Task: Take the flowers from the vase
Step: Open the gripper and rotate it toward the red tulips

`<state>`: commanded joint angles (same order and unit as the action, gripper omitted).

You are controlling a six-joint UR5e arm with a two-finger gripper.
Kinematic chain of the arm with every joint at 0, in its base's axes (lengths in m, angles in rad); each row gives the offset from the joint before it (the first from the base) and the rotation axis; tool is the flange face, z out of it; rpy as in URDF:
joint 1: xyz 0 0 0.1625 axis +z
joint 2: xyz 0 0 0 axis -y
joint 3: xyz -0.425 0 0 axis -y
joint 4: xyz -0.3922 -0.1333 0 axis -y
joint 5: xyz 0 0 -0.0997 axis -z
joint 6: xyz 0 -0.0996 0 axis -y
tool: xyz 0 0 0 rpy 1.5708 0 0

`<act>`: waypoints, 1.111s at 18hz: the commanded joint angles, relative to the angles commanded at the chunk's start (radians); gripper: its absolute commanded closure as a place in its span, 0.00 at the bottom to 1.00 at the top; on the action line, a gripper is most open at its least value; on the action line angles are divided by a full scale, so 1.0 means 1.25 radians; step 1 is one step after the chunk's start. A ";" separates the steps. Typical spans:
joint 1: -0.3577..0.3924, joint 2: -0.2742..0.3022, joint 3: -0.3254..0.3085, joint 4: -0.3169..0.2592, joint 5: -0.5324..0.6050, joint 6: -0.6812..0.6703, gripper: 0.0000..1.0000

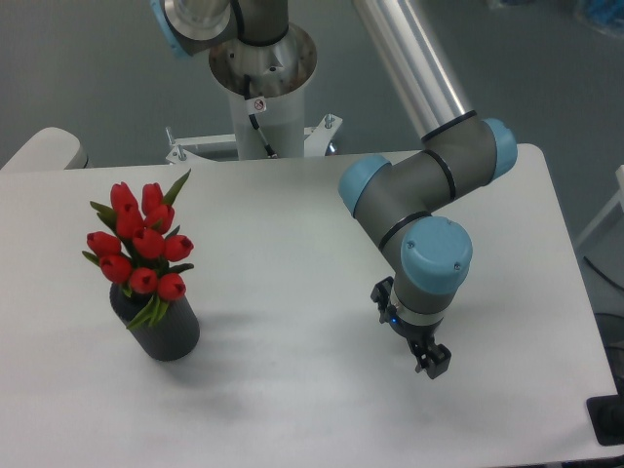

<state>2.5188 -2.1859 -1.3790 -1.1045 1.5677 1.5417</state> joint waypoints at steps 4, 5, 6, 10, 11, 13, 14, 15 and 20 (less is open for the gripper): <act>0.000 0.000 0.000 -0.002 0.000 0.000 0.00; 0.000 0.001 0.001 -0.002 0.000 0.000 0.00; 0.000 0.001 0.000 -0.002 -0.001 0.000 0.00; 0.001 0.010 -0.015 -0.005 -0.015 -0.005 0.00; 0.001 0.020 -0.024 -0.004 -0.029 -0.005 0.00; 0.004 0.032 -0.037 -0.002 -0.077 -0.006 0.00; 0.009 0.038 -0.043 -0.002 -0.091 -0.006 0.00; 0.016 0.042 -0.045 -0.002 -0.096 -0.006 0.00; 0.029 0.065 -0.066 -0.002 -0.130 -0.006 0.00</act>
<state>2.5556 -2.1047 -1.4618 -1.1075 1.4053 1.5340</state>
